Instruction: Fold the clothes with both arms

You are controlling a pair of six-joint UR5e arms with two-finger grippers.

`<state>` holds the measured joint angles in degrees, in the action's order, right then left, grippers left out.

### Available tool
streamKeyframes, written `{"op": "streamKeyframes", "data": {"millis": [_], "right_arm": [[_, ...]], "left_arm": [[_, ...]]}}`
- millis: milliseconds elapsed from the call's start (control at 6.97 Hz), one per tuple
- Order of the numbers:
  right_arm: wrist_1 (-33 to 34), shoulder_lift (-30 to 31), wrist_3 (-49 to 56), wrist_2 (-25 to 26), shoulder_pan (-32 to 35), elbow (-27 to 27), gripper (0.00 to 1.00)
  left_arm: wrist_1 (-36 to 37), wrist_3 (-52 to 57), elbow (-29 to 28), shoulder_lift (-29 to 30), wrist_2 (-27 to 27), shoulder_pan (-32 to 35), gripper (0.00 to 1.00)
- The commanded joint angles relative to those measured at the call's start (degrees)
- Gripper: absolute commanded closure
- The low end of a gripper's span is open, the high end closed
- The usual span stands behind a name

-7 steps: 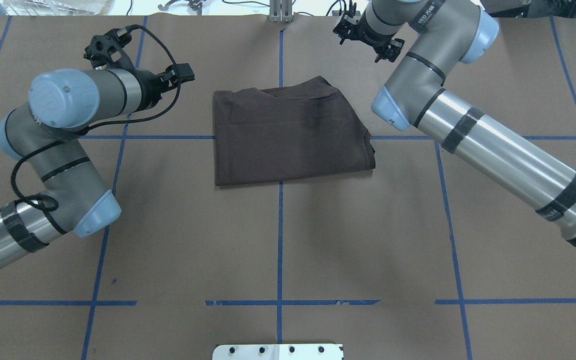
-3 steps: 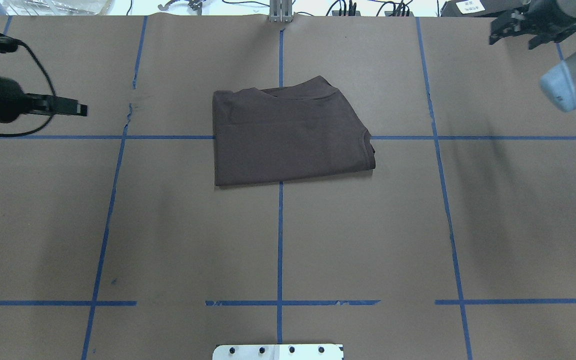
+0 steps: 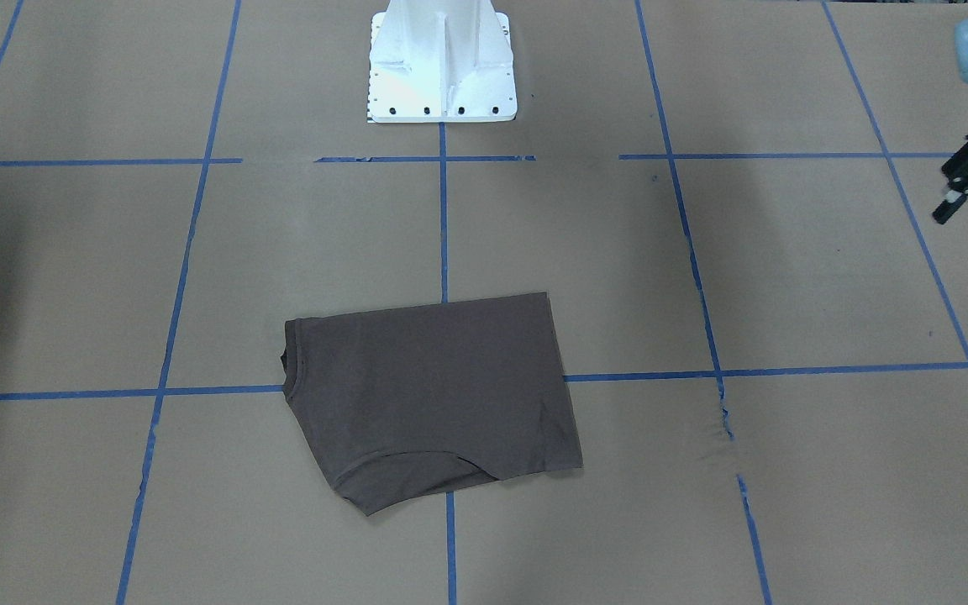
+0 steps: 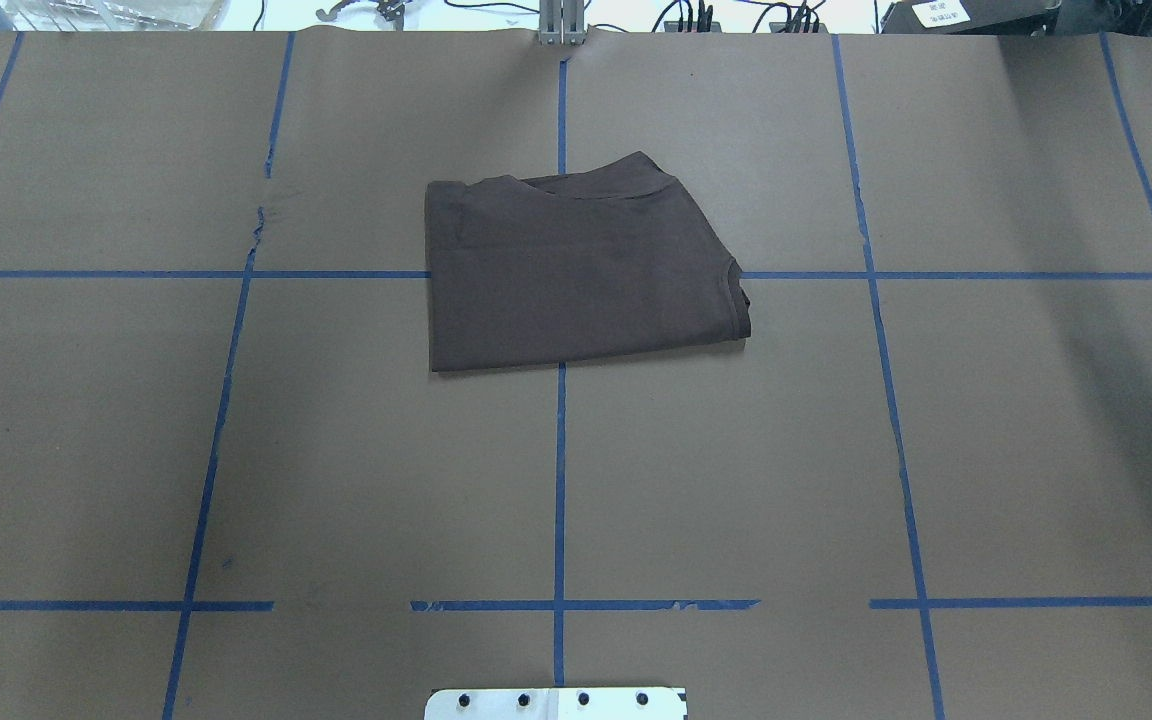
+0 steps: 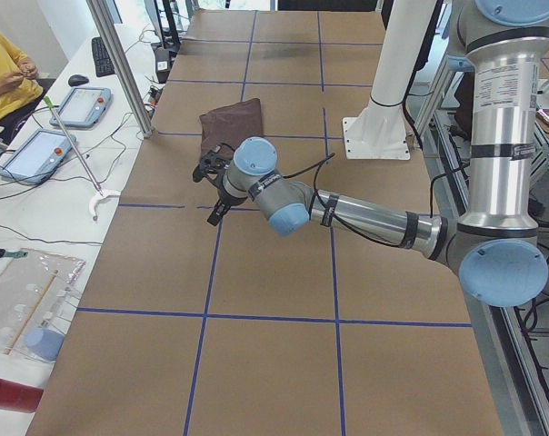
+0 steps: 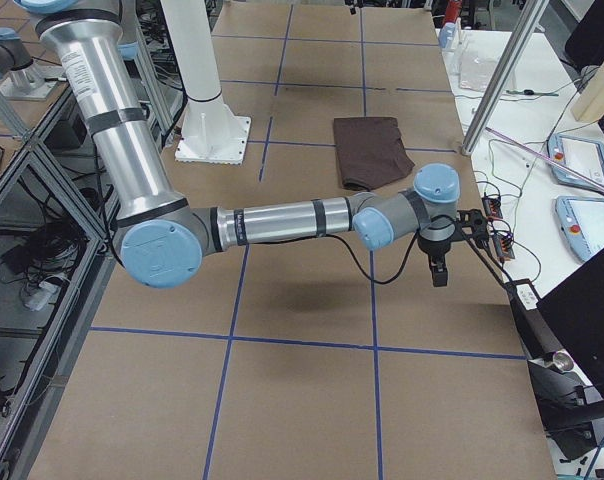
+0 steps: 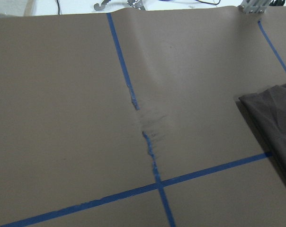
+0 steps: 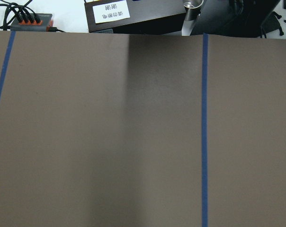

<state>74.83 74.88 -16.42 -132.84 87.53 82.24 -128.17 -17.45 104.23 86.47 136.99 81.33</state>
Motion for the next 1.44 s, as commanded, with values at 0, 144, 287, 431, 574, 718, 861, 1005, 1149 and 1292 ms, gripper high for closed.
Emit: {"op": "streamKeyframes", "data": {"millis": [0,144,287,431,574,718,861,1005,1149,1292], "right_arm": [[4.9,11.5,3.3,-2.9,2.1,9.7,0.00],[7.1,11.7,6.1,-2.9,0.9,9.4,0.00],[13.4,11.6,12.2,-2.5,0.1,9.9,0.00],[16.3,12.3,18.6,-0.2,-1.7,9.9,0.00],[19.7,11.9,19.5,4.8,-4.3,10.0,0.00],[21.2,12.5,19.6,4.9,-4.3,10.6,0.00],[19.8,14.7,18.9,4.7,-4.3,12.0,0.00],[19.7,14.8,18.8,4.5,-4.4,12.0,0.00],[19.6,15.5,18.8,4.4,-4.7,11.4,0.00],[19.6,15.5,18.7,2.2,-4.7,11.4,0.00]], "left_arm": [[12.3,15.0,-3.7,1.4,-1.2,4.5,0.00],[25.9,22.4,-3.1,1.5,-1.5,5.0,0.00],[34.0,23.9,-2.2,2.6,-2.9,5.5,0.00],[35.6,24.2,-3.1,3.0,-3.3,6.2,0.00],[35.7,24.2,-2.6,1.9,-3.2,7.1,0.00],[35.4,24.0,-3.3,-1.3,-3.9,6.7,0.00],[35.2,24.2,-3.9,-2.3,-4.7,6.7,0.00],[35.2,24.0,-4.0,-3.8,-5.0,6.7,0.00],[35.8,23.8,-3.1,-4.4,-5.2,6.6,0.00],[36.0,23.8,-3.6,-3.9,-5.2,6.6,0.00]]}}
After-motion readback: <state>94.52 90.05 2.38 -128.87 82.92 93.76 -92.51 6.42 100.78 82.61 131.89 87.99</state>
